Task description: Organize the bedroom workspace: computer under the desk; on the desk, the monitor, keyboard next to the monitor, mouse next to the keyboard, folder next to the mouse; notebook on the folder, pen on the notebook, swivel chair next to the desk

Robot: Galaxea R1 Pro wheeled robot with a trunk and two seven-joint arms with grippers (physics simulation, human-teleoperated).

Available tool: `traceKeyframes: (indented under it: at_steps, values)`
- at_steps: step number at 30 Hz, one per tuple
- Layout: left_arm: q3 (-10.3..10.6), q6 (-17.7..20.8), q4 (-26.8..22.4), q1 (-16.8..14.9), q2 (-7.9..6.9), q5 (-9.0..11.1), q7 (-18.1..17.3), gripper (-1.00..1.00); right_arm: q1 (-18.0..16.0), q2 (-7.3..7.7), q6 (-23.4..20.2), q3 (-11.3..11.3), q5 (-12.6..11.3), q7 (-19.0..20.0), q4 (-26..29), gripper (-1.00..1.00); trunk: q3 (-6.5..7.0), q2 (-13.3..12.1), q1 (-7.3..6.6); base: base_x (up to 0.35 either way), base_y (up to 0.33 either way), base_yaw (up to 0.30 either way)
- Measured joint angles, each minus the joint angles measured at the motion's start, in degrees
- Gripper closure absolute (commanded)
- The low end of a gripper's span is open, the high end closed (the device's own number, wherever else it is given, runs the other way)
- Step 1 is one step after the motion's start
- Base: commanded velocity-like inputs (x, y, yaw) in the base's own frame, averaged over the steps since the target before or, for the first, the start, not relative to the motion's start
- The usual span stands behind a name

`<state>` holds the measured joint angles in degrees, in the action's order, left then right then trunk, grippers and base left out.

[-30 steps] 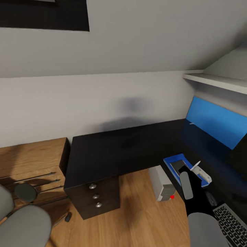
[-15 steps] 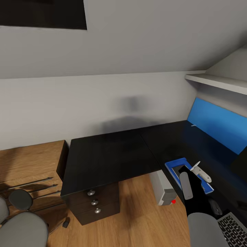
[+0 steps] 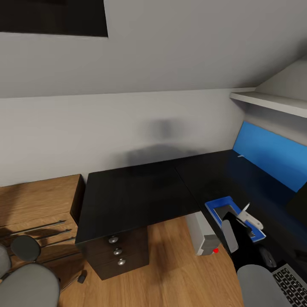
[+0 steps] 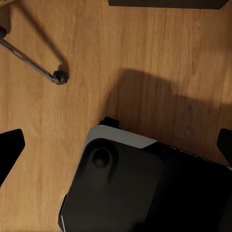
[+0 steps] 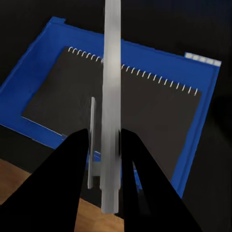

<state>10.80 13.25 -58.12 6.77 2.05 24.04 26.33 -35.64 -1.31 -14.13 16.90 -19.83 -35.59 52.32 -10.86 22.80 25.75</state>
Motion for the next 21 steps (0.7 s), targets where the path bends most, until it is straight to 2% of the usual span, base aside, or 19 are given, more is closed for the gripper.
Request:
traceKeyframes:
  at_steps: [4,14,18,19,21]
  values:
    - [0.0,0.0,0.4,0.0,0.12,0.0,0.0,-1.00,-0.1,0.22,2.5,-0.4,2.5,0.0,-1.6,1.00,0.00,0.0,0.00,0.000,0.000,0.000]
    - [0.1,-0.1,0.6,0.0,0.24,-0.1,0.0,-1.00,-0.3,1.01,3.8,-0.4,3.1,0.0,-4.9,1.00,0.00,0.0,0.00,0.000,0.000,0.000]
    - [0.1,-0.1,0.6,0.0,0.27,-1.5,0.0,-1.00,-0.4,1.39,3.9,-0.3,3.1,0.1,-5.2,1.00,0.00,0.0,-0.01,0.080,0.000,0.000]
    - [0.2,-0.2,0.7,0.0,0.33,-2.7,0.0,-1.00,-0.5,1.55,3.9,-0.3,3.1,0.1,-6.1,1.00,-0.01,0.0,-0.03,0.268,0.000,0.000]
    - [0.5,-0.9,0.7,0.0,0.34,-3.0,0.0,-1.00,-1.4,1.96,4.1,-0.3,3.1,0.1,-8.0,1.00,0.00,0.0,-0.03,0.204,0.000,0.000]
